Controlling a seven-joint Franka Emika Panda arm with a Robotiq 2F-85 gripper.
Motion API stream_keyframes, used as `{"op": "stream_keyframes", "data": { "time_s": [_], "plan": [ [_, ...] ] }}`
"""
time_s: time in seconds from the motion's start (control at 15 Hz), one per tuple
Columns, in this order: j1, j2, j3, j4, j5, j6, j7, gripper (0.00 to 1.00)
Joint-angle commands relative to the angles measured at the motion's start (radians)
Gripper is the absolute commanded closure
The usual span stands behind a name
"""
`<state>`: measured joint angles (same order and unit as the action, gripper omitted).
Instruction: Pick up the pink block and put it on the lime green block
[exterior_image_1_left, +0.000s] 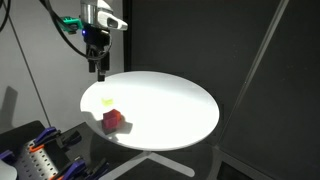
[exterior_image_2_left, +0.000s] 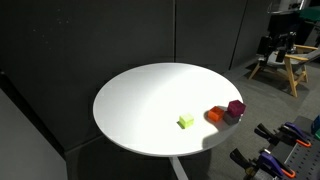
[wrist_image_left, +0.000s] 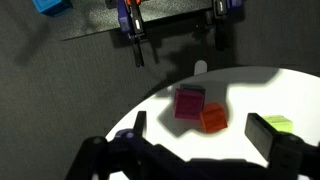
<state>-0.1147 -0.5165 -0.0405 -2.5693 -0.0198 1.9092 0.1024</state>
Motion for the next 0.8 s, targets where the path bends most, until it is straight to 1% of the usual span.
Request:
{"op": "stream_keyframes", "data": {
  "time_s": [0.0,0.2,0.47,0.73],
  "plan": [
    [0.003,0.001,-0.002,0.004,-0.006,0.001,0.001,0.00],
    [0.011,0.005,0.001,0.014,-0.008,0.018,-0.012,0.00],
    [0.032,0.014,0.015,0.012,-0.016,0.102,-0.029,0.00],
    [0.055,0.053,0.032,-0.004,-0.020,0.195,-0.036,0.00]
  ]
}}
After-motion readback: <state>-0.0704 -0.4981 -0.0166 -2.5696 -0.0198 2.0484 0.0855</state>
